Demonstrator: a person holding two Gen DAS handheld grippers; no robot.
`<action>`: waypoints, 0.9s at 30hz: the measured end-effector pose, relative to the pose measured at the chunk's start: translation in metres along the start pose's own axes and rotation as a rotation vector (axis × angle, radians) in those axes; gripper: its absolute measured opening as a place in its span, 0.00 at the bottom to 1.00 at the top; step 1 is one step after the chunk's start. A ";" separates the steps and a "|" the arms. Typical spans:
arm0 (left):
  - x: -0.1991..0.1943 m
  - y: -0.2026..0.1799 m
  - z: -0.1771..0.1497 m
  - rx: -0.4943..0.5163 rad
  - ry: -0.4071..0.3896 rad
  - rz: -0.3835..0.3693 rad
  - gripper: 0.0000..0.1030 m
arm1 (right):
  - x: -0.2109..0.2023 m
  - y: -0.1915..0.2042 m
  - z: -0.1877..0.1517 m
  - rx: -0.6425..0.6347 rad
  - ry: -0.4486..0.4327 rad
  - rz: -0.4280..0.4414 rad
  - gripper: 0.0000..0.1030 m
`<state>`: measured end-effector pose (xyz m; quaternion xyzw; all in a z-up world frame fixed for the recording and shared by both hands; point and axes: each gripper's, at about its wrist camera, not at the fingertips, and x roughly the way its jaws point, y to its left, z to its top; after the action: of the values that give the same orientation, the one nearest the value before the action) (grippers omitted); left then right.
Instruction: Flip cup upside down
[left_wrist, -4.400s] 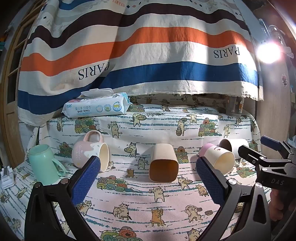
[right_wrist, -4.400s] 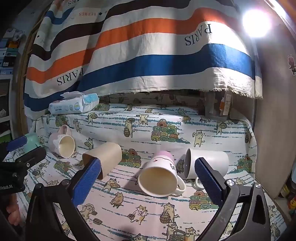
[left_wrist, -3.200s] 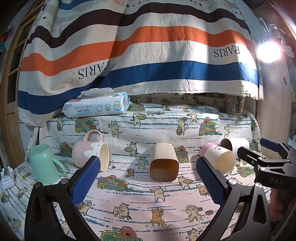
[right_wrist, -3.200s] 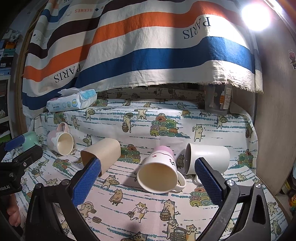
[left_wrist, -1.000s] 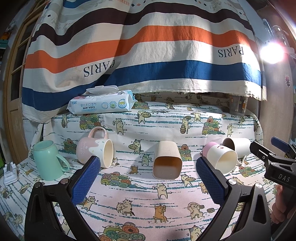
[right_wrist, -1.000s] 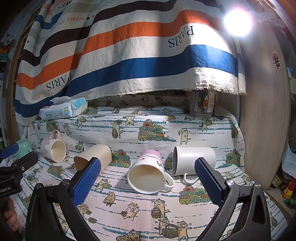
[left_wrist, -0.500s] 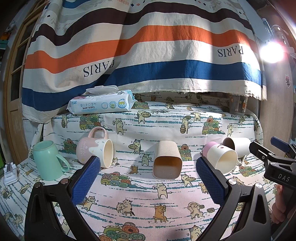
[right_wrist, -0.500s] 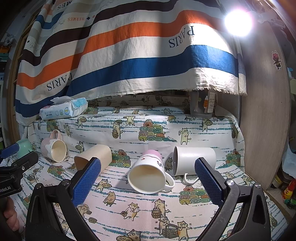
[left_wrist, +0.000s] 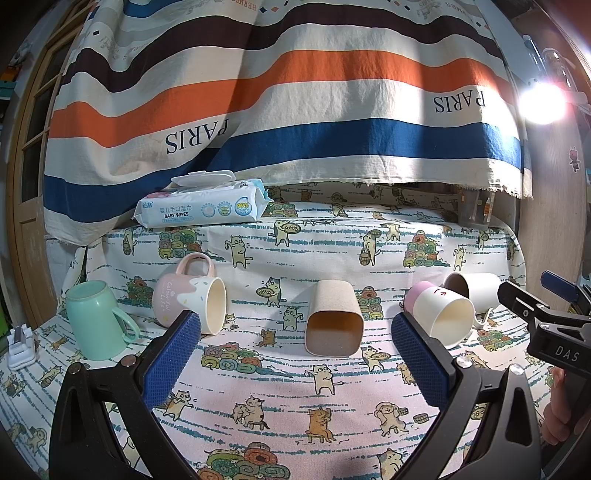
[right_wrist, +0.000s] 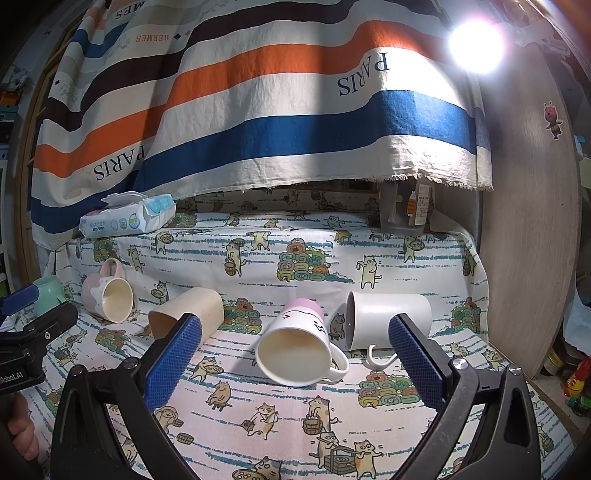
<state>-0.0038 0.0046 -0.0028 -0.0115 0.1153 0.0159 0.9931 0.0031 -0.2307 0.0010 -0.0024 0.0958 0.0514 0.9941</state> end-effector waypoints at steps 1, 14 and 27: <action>0.000 0.000 0.000 0.001 0.000 0.000 1.00 | 0.000 -0.001 0.000 0.000 0.003 0.001 0.99; 0.000 0.000 0.000 -0.001 0.000 0.000 1.00 | 0.002 -0.001 0.001 0.001 0.014 -0.003 0.99; 0.000 0.000 0.000 0.002 0.001 0.000 1.00 | 0.005 -0.002 0.000 -0.002 0.024 -0.012 0.99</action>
<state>-0.0034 0.0044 -0.0029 -0.0107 0.1158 0.0160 0.9931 0.0079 -0.2322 0.0004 -0.0047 0.1078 0.0456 0.9931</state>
